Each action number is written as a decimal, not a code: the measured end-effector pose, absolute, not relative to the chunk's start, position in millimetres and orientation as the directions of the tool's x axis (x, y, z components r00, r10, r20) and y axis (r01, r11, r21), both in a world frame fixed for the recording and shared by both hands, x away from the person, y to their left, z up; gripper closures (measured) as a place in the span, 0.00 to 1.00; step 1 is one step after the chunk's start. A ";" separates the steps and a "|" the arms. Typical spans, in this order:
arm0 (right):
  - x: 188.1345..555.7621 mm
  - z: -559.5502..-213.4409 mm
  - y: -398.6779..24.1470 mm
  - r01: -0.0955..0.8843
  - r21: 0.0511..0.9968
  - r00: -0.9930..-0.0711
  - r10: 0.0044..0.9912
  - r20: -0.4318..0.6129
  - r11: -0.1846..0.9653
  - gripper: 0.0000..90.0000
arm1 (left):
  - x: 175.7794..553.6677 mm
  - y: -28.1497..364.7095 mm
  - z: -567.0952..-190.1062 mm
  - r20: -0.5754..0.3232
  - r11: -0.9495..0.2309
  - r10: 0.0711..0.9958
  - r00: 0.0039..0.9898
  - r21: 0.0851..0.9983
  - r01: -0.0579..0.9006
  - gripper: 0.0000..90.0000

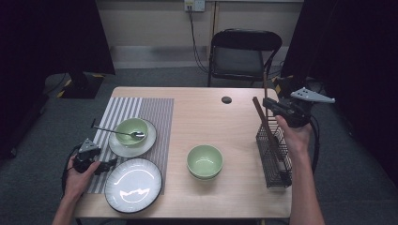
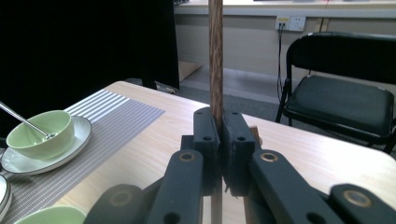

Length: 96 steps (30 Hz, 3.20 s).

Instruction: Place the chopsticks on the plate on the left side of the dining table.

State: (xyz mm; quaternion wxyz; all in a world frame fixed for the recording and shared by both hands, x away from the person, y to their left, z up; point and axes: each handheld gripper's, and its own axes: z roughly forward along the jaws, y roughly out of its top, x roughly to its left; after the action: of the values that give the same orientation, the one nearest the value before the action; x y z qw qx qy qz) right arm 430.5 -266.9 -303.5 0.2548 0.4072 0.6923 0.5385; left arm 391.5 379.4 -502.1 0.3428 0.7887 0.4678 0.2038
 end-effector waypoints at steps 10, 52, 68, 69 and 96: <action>430.3 -287.9 -259.2 0.254 0.963 -0.548 0.834 0.061 0.096 0.96 | 389.5 378.1 -501.6 -0.005 -0.314 0.883 0.469 0.736 0.599 0.16; 438.9 -308.4 -193.2 0.271 0.957 -0.652 0.751 0.105 0.102 0.96 | 337.5 350.7 -444.3 -0.091 -0.214 0.851 0.517 0.839 0.501 0.26; 438.7 -307.5 -166.8 0.262 0.961 -0.695 0.708 0.127 0.084 0.96 | 358.6 315.8 -436.8 -0.084 -0.248 0.806 0.586 0.851 0.464 0.26; 439.1 -308.6 -164.7 0.264 0.960 -0.699 0.704 0.128 0.088 0.96 | 359.3 314.0 -436.0 -0.084 -0.251 0.804 0.588 0.850 0.464 0.26; 442.2 -305.7 -110.9 0.246 0.963 -0.774 0.620 0.124 0.114 0.96 | 382.0 271.3 -421.0 -0.106 -0.242 0.742 0.662 0.879 0.412 0.29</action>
State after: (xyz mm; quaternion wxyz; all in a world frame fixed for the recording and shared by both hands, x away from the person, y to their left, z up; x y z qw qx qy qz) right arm 442.2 -110.9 -305.7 0.1572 0.2968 0.7297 0.5956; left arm 382.0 271.3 -421.0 0.4886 0.7697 0.3747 0.1688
